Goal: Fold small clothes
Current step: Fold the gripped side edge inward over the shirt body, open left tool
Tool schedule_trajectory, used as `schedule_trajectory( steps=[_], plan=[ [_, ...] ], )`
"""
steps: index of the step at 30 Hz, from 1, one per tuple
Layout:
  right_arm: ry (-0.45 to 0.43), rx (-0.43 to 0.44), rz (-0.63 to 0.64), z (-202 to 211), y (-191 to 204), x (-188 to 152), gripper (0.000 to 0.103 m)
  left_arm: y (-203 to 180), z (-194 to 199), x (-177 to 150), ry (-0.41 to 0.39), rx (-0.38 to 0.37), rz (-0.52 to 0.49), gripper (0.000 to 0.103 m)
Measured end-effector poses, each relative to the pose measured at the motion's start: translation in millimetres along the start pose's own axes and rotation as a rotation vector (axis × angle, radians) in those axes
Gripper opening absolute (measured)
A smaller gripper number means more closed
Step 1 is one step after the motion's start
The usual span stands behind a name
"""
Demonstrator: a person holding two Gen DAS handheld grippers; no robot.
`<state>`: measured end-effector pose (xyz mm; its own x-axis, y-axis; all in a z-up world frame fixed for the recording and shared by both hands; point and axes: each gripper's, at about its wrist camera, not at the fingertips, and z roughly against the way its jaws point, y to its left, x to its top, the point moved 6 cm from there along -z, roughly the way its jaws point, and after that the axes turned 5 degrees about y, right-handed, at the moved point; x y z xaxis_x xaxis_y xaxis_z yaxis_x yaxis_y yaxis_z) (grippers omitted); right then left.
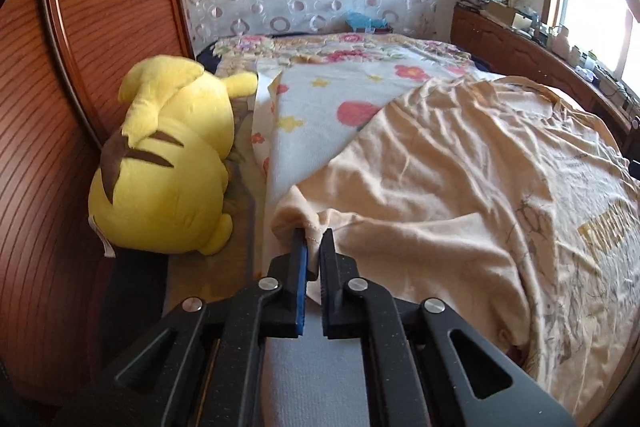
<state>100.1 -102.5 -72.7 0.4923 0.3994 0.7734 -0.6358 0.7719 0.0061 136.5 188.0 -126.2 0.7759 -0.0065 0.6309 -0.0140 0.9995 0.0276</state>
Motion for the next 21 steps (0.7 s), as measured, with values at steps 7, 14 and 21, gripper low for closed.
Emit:
schedule_trajectory(
  steps=[7, 14, 21],
  plan=[
    [-0.021, -0.033, -0.067, 15, -23, -8, 0.103, -46, 29, 44, -0.104, -0.09, -0.051, 0.004],
    [-0.055, -0.058, -0.13, 29, -41, -11, 0.103, -122, 40, 90, -0.148, -0.205, -0.149, 0.004],
    [-0.063, -0.069, -0.156, 27, -36, -19, 0.103, -177, 49, 98, -0.141, -0.291, -0.215, 0.008]
  ],
)
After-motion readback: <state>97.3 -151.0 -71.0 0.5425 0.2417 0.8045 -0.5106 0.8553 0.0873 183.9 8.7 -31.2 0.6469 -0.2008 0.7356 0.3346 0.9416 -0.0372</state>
